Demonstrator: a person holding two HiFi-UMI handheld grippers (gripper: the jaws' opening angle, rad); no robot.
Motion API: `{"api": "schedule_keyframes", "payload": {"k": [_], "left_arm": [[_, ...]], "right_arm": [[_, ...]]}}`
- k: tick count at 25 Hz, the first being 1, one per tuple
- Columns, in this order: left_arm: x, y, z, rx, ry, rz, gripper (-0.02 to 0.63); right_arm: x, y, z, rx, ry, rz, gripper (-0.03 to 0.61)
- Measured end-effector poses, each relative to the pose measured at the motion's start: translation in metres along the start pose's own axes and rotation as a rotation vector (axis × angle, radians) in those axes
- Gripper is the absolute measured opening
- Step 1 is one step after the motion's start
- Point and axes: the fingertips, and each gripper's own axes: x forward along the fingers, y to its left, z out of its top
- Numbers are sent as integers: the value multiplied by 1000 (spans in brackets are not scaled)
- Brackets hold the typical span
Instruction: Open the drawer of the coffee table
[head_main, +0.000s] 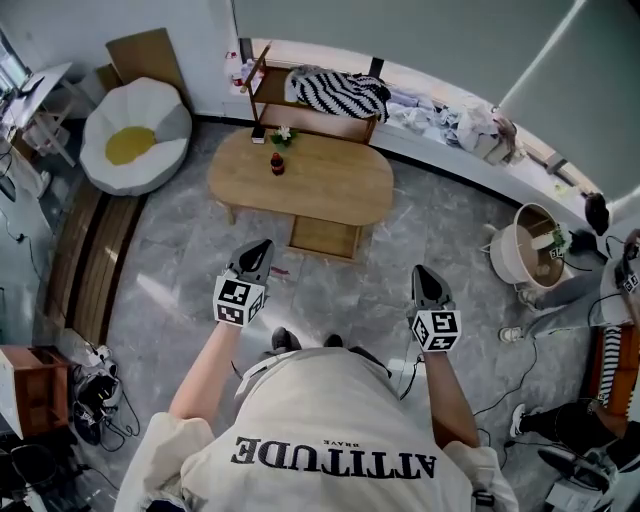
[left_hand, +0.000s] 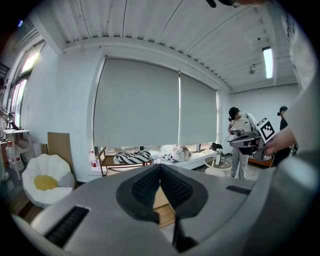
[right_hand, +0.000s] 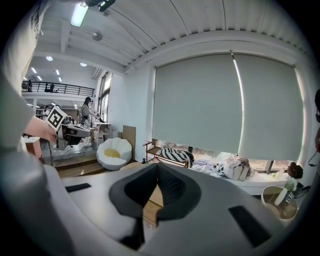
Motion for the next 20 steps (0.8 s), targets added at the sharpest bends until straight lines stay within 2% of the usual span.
{"api": "schedule_keyframes", "payload": {"k": [20], "left_arm": [[-6,6,4,7,-9,-12,20]], "right_arm": [[-2,13,6,2,-21,1,18]]}}
